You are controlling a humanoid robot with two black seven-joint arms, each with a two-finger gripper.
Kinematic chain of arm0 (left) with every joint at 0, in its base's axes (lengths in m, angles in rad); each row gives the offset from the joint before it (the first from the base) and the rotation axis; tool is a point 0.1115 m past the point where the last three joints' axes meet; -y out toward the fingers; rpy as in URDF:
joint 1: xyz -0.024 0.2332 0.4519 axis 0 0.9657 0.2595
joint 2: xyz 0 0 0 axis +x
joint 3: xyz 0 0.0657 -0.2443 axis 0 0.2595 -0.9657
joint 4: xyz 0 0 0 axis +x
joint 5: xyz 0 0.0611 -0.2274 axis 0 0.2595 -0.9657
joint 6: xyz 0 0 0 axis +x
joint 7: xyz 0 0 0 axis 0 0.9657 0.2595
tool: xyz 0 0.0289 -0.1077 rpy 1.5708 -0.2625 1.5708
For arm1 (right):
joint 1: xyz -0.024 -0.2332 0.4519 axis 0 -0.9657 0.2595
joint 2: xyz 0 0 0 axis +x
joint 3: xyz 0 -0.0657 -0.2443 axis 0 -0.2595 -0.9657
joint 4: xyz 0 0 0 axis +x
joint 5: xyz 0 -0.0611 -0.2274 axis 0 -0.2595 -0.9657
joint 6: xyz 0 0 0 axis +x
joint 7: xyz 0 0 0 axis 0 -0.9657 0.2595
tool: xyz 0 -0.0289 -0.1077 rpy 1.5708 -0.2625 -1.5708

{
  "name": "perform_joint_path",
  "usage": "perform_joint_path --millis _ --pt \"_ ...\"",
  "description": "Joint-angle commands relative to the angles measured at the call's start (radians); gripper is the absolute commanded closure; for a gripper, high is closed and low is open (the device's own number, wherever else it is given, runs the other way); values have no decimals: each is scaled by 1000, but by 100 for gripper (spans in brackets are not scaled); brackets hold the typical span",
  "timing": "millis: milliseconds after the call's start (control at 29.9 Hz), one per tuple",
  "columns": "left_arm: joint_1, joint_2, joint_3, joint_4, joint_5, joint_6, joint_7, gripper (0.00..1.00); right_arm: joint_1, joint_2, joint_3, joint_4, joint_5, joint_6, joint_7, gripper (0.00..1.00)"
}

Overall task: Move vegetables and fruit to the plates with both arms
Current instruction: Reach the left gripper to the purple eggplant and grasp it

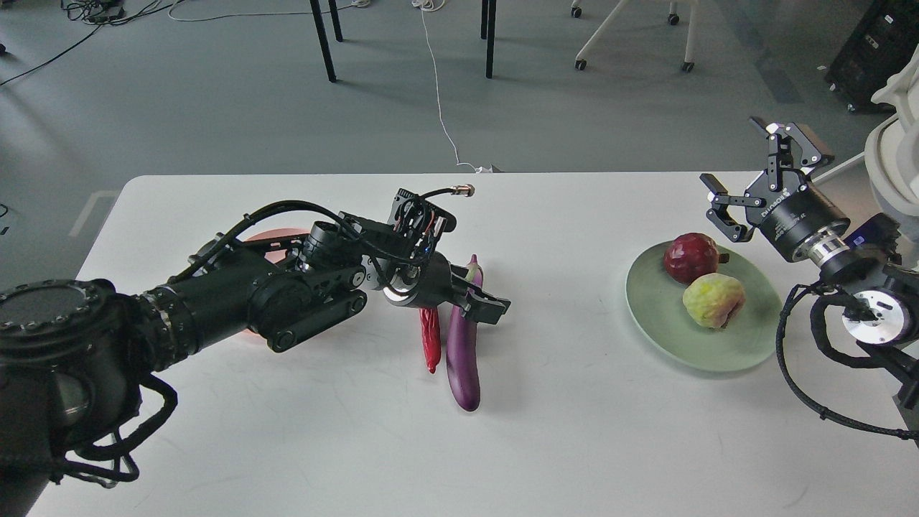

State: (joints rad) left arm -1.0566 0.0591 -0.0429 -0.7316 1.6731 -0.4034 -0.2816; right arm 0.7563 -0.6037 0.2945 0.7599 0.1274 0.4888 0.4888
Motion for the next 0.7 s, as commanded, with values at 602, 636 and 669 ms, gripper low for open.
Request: perform_joint_path --millis 602,636,669 --pt "-2 -24 24 37 -12 9 -1 2 -11 -2 -5 7 -2 0 0 3" --pt "-2 -24 24 37 -12 9 -1 2 -11 -2 -5 9 -2 0 0 3" --pt "-2 -24 24 37 -12 9 -1 2 -11 -2 -5 9 -2 0 0 3"
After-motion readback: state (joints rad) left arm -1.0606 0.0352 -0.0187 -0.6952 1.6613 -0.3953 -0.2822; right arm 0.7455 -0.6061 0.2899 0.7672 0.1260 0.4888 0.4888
